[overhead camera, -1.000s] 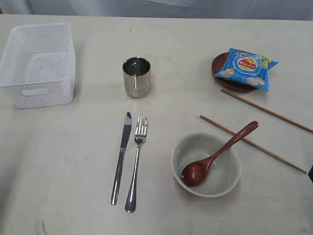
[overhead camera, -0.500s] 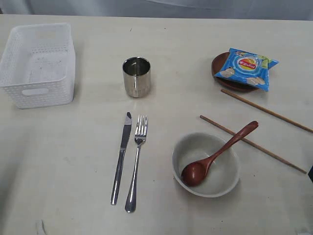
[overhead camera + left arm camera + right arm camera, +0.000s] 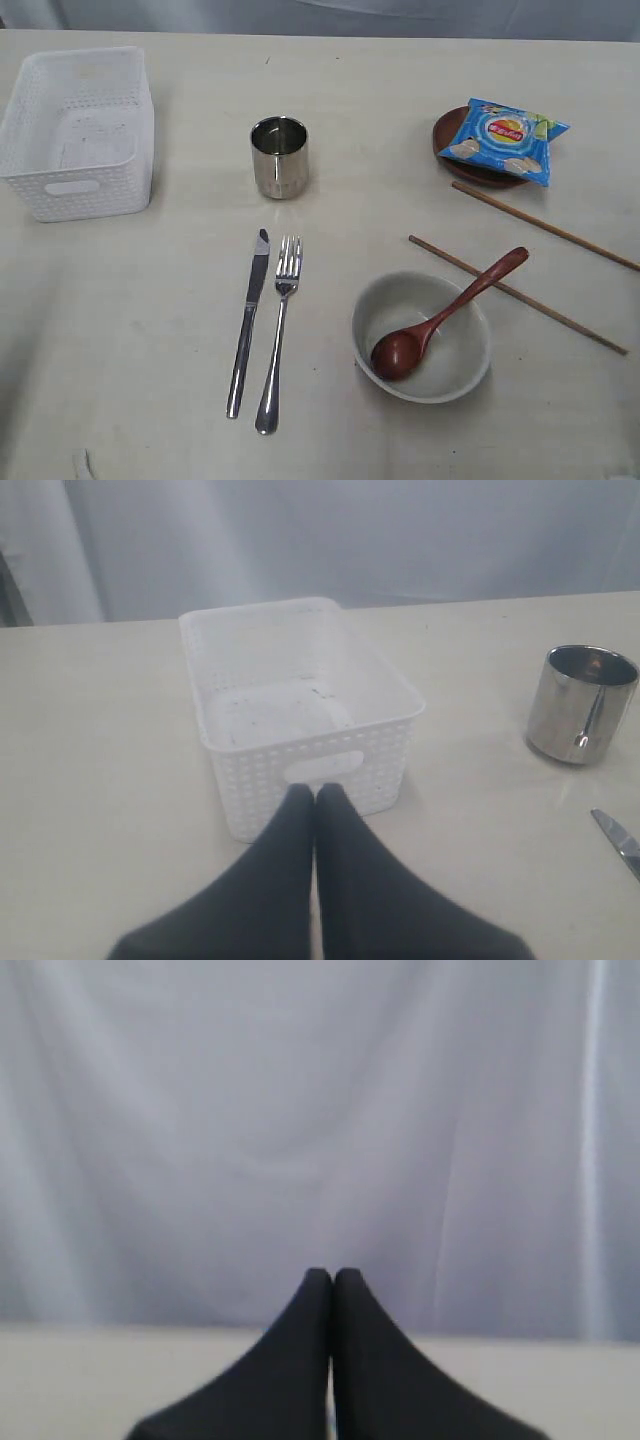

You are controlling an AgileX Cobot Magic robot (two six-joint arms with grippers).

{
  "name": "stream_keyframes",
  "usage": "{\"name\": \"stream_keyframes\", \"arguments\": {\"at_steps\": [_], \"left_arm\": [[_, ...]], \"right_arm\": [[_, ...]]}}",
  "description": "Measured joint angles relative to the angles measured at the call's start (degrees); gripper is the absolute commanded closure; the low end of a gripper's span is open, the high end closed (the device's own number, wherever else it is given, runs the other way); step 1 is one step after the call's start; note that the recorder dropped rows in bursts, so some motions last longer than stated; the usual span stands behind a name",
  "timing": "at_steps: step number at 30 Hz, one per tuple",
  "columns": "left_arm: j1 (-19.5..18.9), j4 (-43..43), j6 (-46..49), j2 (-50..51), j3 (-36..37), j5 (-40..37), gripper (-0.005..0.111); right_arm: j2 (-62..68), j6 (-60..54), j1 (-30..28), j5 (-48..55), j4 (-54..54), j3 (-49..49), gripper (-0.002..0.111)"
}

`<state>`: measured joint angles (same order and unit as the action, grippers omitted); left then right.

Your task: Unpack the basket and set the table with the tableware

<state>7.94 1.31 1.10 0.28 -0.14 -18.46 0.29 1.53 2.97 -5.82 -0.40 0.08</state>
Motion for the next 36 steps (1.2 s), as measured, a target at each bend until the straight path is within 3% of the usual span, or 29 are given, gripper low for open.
{"name": "stream_keyframes", "arguments": {"at_steps": [7,10,12,15,18,22,24,29,36], "left_arm": [[0.00,0.00,0.00,0.00,0.00,0.00,0.107],[0.00,0.00,0.00,0.00,0.00,0.00,0.107],[0.00,0.00,0.00,0.00,0.00,0.00,0.107],[0.00,0.00,0.00,0.00,0.00,0.00,0.107],[0.00,0.00,0.00,0.00,0.00,0.00,0.107],[0.00,0.00,0.00,0.00,0.00,0.00,0.107],[0.00,0.00,0.00,0.00,0.00,0.00,0.107],[0.00,0.00,0.00,0.00,0.00,0.00,0.107],[0.00,0.00,0.00,0.00,0.00,0.00,0.107]], "right_arm": [[-0.10,18.74,0.00,-39.17,2.77,0.00,0.108],[-0.10,26.90,0.00,-41.29,4.26,-1.81,0.108],[-0.10,28.91,0.00,-35.29,5.27,-6.19,0.108],[5.43,24.45,0.00,-6.18,5.59,-19.51,0.108],[22.91,20.71,0.00,19.33,3.05,-33.12,0.108],[50.96,11.54,0.00,41.89,1.66,-50.27,0.108],[64.26,8.36,0.00,48.31,0.40,-57.87,0.108],[81.13,5.82,-5.08,55.94,0.40,-68.76,0.108],[96.76,1.64,-11.13,57.73,0.99,-74.19,0.108]]}}
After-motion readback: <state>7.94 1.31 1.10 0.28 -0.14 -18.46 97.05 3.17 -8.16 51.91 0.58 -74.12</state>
